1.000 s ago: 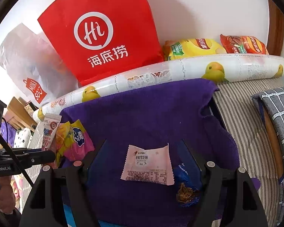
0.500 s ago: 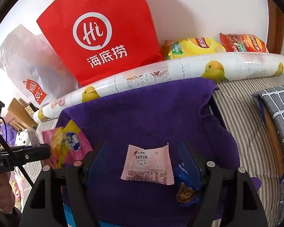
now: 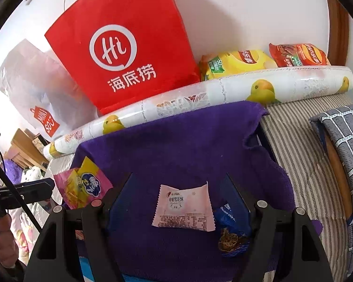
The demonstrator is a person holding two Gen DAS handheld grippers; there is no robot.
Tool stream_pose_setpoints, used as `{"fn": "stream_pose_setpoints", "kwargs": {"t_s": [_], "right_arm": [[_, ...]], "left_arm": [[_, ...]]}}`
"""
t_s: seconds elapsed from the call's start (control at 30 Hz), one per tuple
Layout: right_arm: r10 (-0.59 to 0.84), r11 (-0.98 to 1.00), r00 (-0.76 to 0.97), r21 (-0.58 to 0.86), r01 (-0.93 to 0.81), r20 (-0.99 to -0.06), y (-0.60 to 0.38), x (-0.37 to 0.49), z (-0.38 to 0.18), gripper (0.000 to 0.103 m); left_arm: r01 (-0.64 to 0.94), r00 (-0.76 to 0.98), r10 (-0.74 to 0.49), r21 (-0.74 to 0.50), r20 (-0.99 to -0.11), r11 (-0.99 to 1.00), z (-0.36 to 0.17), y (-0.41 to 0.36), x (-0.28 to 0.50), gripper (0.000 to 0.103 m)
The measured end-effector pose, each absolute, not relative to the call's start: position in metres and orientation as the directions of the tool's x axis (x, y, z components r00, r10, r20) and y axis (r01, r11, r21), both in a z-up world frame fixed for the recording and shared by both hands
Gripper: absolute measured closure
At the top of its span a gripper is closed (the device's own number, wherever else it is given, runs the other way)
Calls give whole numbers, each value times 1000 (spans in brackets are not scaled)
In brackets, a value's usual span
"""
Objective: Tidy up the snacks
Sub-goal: 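Lower the white ice-cream packet onto the towel and open the left tool, then move both tools back to the snack pile beside the blue tissue box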
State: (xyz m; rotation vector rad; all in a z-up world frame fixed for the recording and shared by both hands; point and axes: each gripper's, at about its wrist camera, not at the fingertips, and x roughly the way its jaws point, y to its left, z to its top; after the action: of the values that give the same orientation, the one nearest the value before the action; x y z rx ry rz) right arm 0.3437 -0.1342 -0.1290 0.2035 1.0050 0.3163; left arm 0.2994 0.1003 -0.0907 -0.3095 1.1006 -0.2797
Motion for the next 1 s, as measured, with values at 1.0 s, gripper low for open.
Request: {"fn": "stream_pose_setpoints", "kwargs": {"t_s": [1.0], "right_arm": [[237,970,624,143,-198,-744,-149,245,-47,28]], "left_arm": [[116,484,-398,-394,-779,912,-34,99,264,33]]}}
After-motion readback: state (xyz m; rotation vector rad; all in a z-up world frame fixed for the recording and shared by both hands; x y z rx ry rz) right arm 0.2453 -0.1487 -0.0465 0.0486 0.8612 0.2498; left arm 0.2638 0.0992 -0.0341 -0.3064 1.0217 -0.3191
